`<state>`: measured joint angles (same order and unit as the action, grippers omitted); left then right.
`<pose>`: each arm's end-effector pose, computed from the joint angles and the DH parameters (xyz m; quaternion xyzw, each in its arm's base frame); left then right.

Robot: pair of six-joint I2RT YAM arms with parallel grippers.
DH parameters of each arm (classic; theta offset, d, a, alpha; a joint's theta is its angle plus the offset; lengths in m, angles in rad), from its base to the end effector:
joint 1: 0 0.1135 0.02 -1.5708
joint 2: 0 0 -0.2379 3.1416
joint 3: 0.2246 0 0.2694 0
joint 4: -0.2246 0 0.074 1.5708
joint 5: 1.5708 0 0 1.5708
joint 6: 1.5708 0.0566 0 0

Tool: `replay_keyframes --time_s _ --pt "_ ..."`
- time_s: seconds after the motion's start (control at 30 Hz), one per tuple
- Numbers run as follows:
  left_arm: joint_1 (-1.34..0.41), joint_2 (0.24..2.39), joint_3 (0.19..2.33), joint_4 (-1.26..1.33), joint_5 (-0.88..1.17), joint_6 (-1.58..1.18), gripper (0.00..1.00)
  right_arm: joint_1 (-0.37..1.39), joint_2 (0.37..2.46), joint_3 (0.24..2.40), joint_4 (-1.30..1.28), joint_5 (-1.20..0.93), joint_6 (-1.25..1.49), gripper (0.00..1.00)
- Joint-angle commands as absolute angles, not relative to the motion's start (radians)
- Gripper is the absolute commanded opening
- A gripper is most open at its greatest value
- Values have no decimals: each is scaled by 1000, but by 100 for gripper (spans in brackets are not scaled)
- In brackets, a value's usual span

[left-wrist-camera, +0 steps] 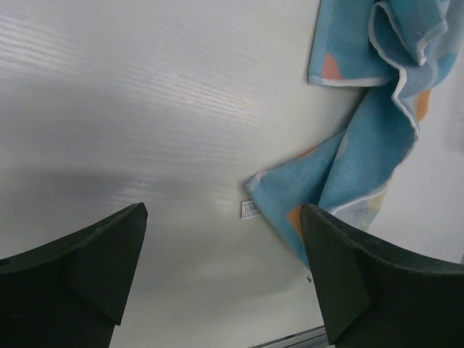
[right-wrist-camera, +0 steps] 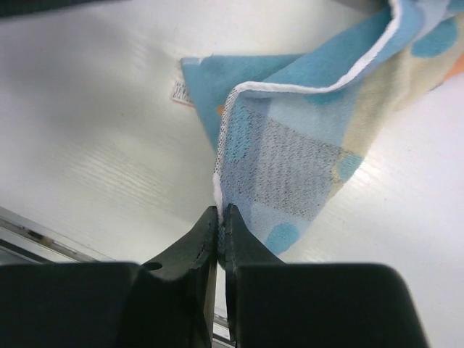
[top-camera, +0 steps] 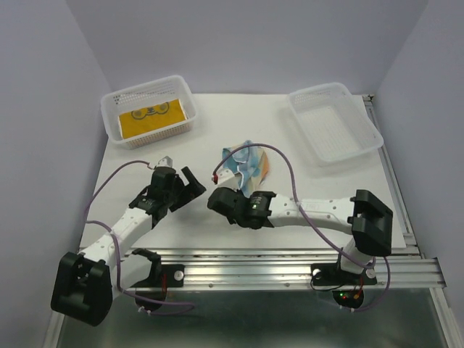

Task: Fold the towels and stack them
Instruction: Flatten out the crumpled towel

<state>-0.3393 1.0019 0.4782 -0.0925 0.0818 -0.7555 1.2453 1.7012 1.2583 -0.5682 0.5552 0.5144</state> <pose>0.2396 -0.0895 0.1592 -0.1650 0.8722 -0.2699 0.3730 0.1494 0.3493 0.1876 -0.2596 0.8903 0.0369 0.3723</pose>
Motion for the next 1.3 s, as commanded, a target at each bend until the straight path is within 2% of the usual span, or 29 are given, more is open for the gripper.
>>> replay_keyframes --time_s 0.0,0.27,0.43,0.67,0.83,0.87,0.9,0.97,1.0,1.03,1.07,1.27 --pt "-371 1029 469 -12 179 -727 99 1187 1615 1185 -531 629 679 3" --pt "-485 1166 485 40 183 -767 98 1074 1477 973 -425 538 807 3" --pt "-520 1245 494 60 156 -778 93 1068 1450 910 -402 531 854 5" --pt "-572 1330 545 75 146 -775 81 1065 1454 897 -390 518 874 6" --pt "-587 1402 580 74 117 -770 60 1063 1443 904 -397 525 873 6" --pt "-589 1414 584 74 117 -770 49 1063 1436 904 -399 525 873 6" --pt "-597 1422 594 74 118 -770 42 1063 1431 905 -399 526 873 6" --pt "-603 1442 600 74 120 -775 35 1062 1425 907 -400 529 858 6" --pt "-606 1443 600 74 120 -781 21 1062 1422 908 -405 535 856 7" --pt "-607 1442 600 75 118 -787 13 1063 1414 908 -410 546 854 8" --pt "-609 1436 600 74 114 -787 0 1063 1410 913 -419 563 854 8" --pt "-612 1327 607 71 57 -788 0 1063 1359 917 -420 594 836 7"
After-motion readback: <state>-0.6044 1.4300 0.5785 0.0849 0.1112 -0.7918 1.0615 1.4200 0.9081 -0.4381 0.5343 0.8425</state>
